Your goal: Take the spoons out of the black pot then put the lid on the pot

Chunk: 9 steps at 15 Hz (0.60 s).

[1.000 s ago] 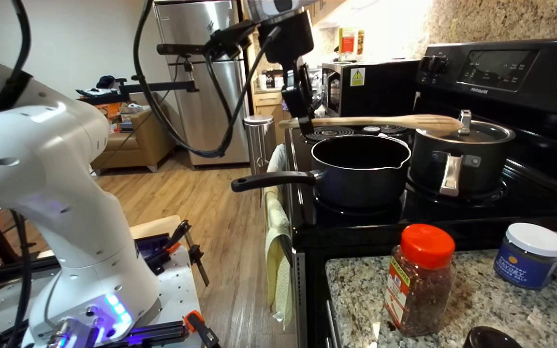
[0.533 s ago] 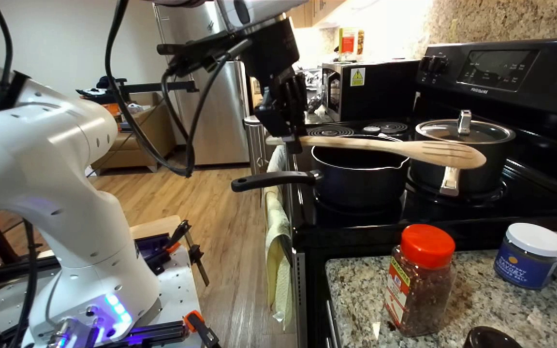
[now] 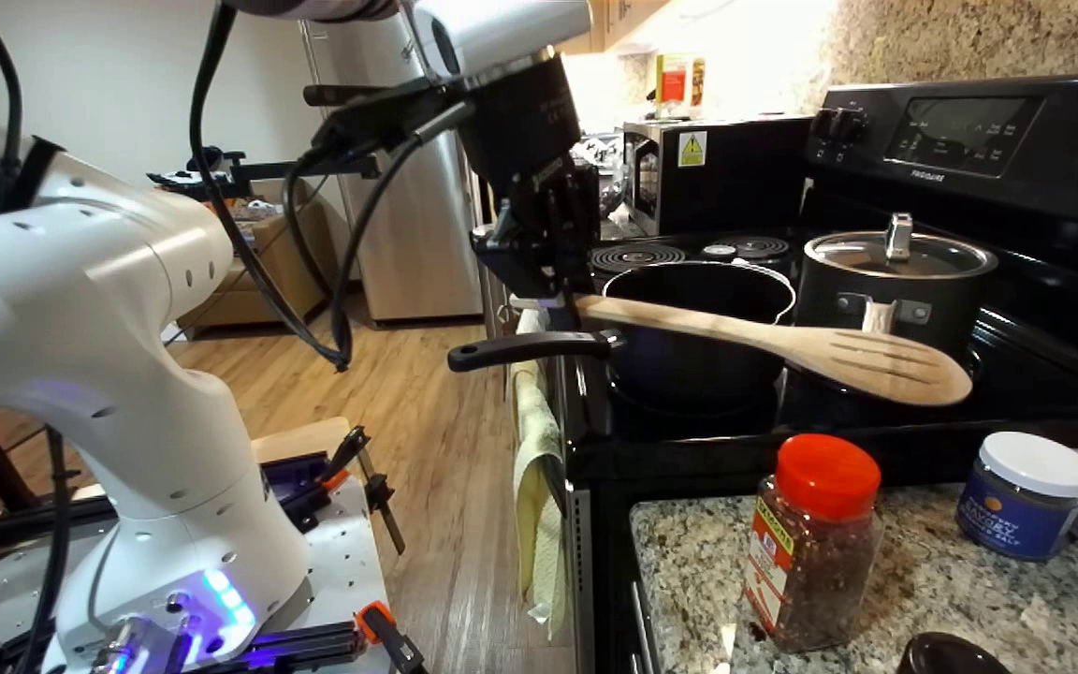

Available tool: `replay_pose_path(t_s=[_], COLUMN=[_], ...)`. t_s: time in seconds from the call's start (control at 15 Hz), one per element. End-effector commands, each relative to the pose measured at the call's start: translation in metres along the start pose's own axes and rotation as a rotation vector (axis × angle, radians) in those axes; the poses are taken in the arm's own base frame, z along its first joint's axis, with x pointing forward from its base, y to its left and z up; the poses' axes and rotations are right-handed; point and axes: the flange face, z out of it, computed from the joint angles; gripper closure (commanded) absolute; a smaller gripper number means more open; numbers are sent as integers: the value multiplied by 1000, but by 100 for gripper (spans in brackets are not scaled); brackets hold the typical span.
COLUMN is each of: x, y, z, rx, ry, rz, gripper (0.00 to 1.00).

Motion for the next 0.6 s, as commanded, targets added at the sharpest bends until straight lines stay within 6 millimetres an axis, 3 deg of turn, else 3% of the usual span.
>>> replay_pose_path(t_s=[0.0,0.53], x=[9,13], y=[7,-1], z=[29,82], rx=[-51,-115], ry=[-54,-177], rz=[-40,-181], gripper=[89,89])
